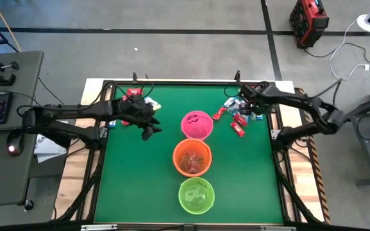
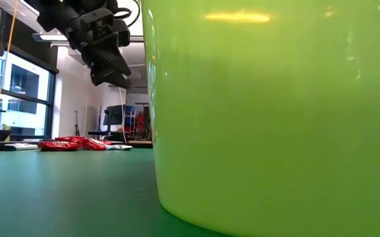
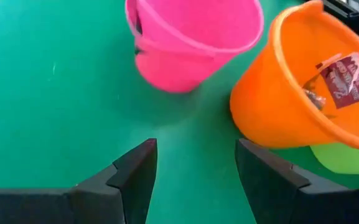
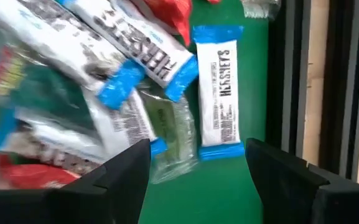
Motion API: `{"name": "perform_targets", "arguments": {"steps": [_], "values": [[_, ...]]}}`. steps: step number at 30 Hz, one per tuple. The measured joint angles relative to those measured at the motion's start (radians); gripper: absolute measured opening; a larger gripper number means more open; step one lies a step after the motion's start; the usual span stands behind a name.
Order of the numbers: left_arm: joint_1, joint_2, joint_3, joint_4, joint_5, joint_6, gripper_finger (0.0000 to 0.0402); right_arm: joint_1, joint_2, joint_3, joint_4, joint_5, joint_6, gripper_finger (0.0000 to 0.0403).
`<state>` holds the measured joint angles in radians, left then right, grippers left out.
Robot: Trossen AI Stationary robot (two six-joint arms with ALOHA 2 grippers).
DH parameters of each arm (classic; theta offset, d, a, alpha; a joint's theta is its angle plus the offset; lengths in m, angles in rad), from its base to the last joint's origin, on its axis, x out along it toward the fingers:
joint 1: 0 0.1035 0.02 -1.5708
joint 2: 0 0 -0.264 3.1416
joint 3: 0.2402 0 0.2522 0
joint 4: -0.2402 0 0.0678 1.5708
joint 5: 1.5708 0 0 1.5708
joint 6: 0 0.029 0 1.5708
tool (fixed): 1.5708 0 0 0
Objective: Sort candy by brand, put in halloween buckets
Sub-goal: Put the green gummy into the orange bucket
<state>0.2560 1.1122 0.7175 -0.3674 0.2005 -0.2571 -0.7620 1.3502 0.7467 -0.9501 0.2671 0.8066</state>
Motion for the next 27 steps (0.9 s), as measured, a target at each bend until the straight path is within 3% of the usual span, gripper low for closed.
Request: {"name": "perform_targets", "arguments": {"steps": [5, 9, 15, 22, 27], "values": [[0.000, 0.000, -0.002, -0.009, -0.005, -0.019, 0.0207, -0.035, 0.062, 0.000, 0.062, -0.047, -0.083, 0.0255], [0.000, 0.000, -0.002, 0.002, -0.066, -0.020, 0.0207, -0.036, 0.105, 0.000, 0.113, -0.085, -0.123, 0.0234], [0.000, 0.000, -0.002, 0.006, -0.148, -0.028, 0.0207, -0.041, 0.151, 0.000, 0.111, -0.058, -0.159, 0.0155], [0.000, 0.000, -0.002, 0.015, -0.188, -0.090, 0.0207, -0.031, 0.117, 0.015, 0.060, -0.055, -0.246, 0.0017], [0.000, 0.000, -0.002, 0.014, -0.191, -0.110, 0.0207, 0.015, -0.008, 0.085, -0.093, -0.060, -0.321, 0.0026]]}}
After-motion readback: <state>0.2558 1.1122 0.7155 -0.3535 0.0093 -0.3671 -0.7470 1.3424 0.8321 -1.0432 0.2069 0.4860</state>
